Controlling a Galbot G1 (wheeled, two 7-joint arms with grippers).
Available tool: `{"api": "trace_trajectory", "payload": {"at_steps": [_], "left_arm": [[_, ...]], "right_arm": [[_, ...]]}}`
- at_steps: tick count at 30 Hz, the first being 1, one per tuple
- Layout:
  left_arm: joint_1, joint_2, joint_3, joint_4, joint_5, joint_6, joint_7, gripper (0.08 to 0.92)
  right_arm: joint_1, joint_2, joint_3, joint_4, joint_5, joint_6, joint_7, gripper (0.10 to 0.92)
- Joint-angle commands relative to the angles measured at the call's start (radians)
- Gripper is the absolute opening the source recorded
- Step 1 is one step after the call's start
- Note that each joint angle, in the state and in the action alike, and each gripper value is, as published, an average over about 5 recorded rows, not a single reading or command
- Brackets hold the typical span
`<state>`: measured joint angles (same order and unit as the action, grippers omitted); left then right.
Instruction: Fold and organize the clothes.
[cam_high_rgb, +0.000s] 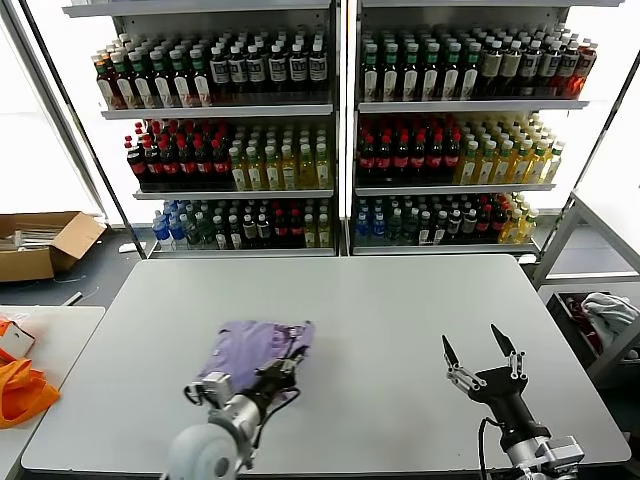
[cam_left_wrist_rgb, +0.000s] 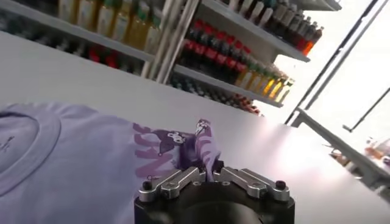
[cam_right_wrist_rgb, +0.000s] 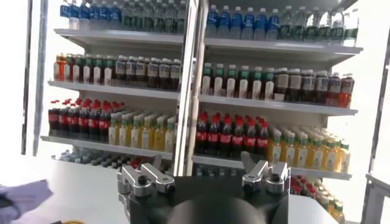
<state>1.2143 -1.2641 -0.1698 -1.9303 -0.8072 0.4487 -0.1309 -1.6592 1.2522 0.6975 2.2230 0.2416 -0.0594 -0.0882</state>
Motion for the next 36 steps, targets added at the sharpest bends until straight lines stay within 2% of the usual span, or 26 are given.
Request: {"api": "trace_trajectory", "payload": {"at_steps": [1, 4, 8, 13, 21, 26, 31, 36], "left_arm": [[-0.184, -0.193, 0.243, 0.202, -0.176, -0.06, -0.099, 0.118], [-0.211, -0.206, 0.228, 0.226, -0.168, -0.082, -0.114, 0.118], [-0.24, -0.205, 0.195, 0.239, -0.143, -0.115, -0.093, 0.151], [-0.234, -0.15, 0.131, 0.186, -0.108, -0.132, -0.041, 0.286], [-0.122, 0.033, 0.008, 0.003, -0.042, -0.154, 0.058, 0.52], [-0.037, 0.132, -0.089, -0.066, 0.014, -0.165, 0.117, 0.658], [0.007, 0.166, -0.162, -0.106, 0.003, -0.186, 0.131, 0.79], [0.028, 0.165, -0.182, -0.117, -0.014, -0.193, 0.134, 0.821]], "right_arm": [[-0.004, -0.003, -0.002, -0.012, 0.014, -0.05, 0.03, 0.823], [-0.003, -0.015, -0.017, -0.018, 0.044, -0.093, 0.05, 0.823], [0.024, -0.041, -0.058, -0.038, 0.124, -0.154, 0.085, 0.823], [0.11, -0.059, -0.134, -0.081, 0.247, -0.232, 0.142, 0.823], [0.297, -0.071, -0.31, -0.183, 0.381, -0.342, 0.224, 0.823], [0.406, -0.027, -0.445, -0.287, 0.39, -0.391, 0.255, 0.823], [0.445, 0.02, -0.515, -0.346, 0.346, -0.471, 0.277, 0.823], [0.441, 0.034, -0.538, -0.355, 0.337, -0.483, 0.297, 0.821]]}}
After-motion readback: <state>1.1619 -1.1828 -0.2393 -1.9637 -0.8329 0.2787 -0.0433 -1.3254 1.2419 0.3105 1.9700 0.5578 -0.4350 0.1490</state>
